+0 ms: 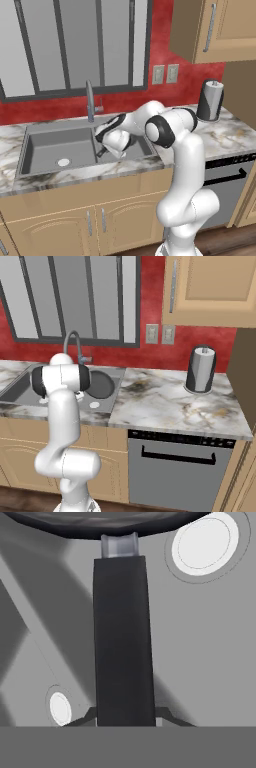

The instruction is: Move the pot and pan from the stove into the sink.

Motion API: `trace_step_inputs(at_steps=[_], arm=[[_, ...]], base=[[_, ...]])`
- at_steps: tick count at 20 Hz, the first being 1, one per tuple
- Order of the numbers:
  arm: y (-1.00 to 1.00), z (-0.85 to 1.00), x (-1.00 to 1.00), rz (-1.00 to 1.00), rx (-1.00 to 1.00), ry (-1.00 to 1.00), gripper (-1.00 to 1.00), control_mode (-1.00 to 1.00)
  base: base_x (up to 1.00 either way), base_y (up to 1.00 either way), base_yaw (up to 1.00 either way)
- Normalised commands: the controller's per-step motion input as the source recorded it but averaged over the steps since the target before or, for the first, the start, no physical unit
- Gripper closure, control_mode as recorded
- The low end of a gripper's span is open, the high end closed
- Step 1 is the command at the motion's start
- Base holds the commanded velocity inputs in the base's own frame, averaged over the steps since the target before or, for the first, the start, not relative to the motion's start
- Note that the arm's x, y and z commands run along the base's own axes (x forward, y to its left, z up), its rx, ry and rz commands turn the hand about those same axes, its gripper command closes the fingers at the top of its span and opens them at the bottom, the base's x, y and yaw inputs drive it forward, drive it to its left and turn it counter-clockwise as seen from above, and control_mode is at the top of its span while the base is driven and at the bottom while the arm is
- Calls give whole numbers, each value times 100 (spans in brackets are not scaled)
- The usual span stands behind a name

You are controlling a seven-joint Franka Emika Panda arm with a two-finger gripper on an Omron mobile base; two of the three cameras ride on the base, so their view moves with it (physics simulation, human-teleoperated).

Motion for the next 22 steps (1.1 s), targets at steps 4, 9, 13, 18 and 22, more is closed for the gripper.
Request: trace_step_inputs(at_steps=[4,9,13,18,22], arm=[[-37,-27,0,0,24,0,100,-100],[-24,-22,9,0,15,0,100,-100],[-1,-2,7,0,1,0,100,-100],[0,0,5,-1,0,0,100,-100],[1,1,13,-6,0,0,-100,-100]], base=[[0,0,0],[0,0,0],[0,0,0],[0,0,0],[0,0,0]])
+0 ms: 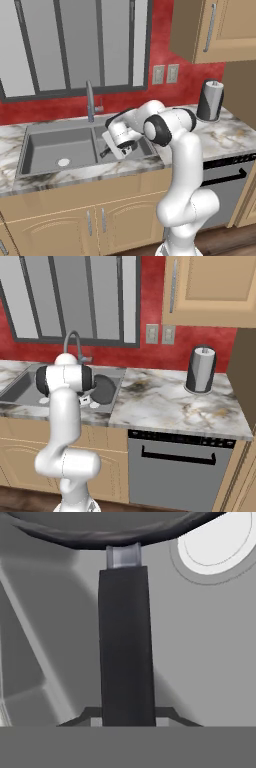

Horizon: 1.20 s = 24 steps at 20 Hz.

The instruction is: Move the pot and pan from the stove into the sink.

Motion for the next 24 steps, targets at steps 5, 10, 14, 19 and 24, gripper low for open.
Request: trace_step_inputs(at_steps=[5,10,14,19,24], arm=[[0,40,2,-10,2,-1,-100,-100],[0,76,-6,-13,4,0,-100,-100],[0,81,-12,-13,2,0,-100,-100],[-8,56,-25,-10,0,9,-100,-100],[-18,50,-42,-9,0,14,-100,-100]], base=[[0,0,0],[0,0,0],[0,0,0],[0,0,0],[0,0,0]])
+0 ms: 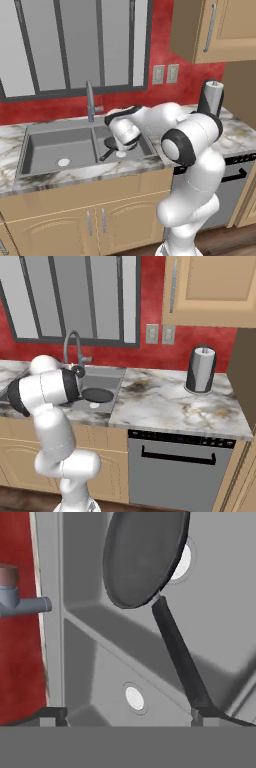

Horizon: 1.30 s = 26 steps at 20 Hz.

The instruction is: Move the pot and pan from the stove into the sink.

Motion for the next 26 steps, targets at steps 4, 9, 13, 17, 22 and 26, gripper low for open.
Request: trace_step_inputs(at_steps=[4,9,13,17,22,26], arm=[[-16,48,-66,-10,0,13,-100,-100],[-25,49,-77,-10,0,12,-100,-100],[-27,64,-70,-8,0,17,-100,-100],[-26,69,-68,-8,0,18,-100,-100],[-18,64,-72,-3,0,20,-100,-100],[-13,38,-93,-1,-2,15,-100,-100]], base=[[0,0,0],[0,0,0],[0,0,0],[0,0,0],[0,0,0],[0,0,0]])
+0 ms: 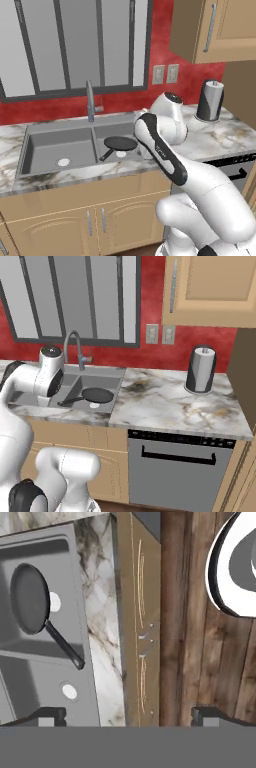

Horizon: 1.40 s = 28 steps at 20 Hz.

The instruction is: Move the pot and pan from the stove into the sink.

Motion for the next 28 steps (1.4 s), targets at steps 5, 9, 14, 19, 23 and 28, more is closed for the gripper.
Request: trace_step_inputs(at_steps=[5,9,14,19,23,28], arm=[[-14,23,-100,-1,0,12,-100,-100],[-4,22,-100,0,-3,13,-100,-100],[-1,27,-100,0,-5,5,-100,-100],[0,16,-68,3,-1,-11,-100,-100],[0,0,-1,0,0,-1,-100,-100],[0,0,0,0,0,0,-100,-100]], base=[[0,0,0],[0,0,0],[0,0,0],[0,0,0],[0,0,0],[0,0,0]])
